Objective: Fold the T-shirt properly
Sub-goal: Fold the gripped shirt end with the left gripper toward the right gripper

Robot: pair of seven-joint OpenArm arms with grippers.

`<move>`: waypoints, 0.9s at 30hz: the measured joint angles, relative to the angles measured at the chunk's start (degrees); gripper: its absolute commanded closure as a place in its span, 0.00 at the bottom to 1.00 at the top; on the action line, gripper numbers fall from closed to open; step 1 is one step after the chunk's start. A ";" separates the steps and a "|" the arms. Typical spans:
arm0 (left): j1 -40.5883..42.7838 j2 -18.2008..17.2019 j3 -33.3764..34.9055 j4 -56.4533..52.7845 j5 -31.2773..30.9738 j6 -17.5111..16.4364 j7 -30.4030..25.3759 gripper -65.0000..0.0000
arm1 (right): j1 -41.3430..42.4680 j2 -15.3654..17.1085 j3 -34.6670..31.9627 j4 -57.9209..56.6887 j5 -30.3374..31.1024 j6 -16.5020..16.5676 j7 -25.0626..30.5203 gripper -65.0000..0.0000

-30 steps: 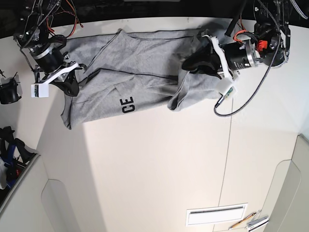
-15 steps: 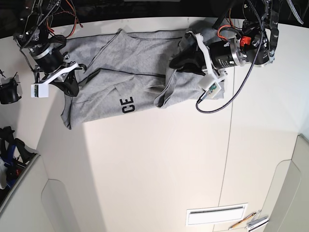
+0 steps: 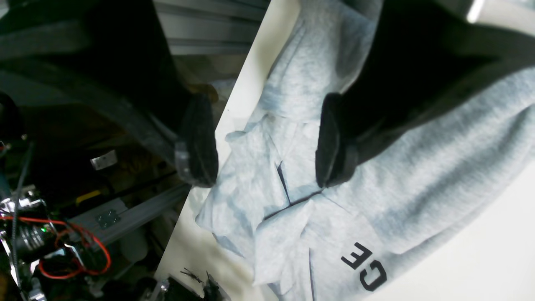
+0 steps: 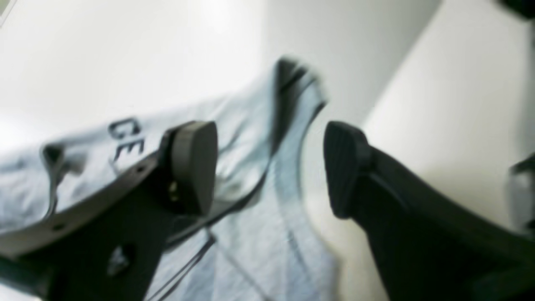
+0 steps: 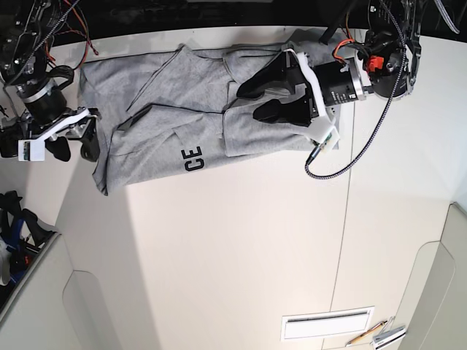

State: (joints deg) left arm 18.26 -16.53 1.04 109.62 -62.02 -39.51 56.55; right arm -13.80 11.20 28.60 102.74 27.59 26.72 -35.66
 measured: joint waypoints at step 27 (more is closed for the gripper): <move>0.04 0.00 0.02 0.00 1.57 0.00 0.42 0.38 | 4.81 1.66 -0.33 -22.49 16.50 8.11 -8.26 0.32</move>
State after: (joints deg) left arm 18.31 -16.53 1.06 109.62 -60.45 -39.51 56.97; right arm -8.99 12.86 28.27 80.25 44.10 34.83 -43.92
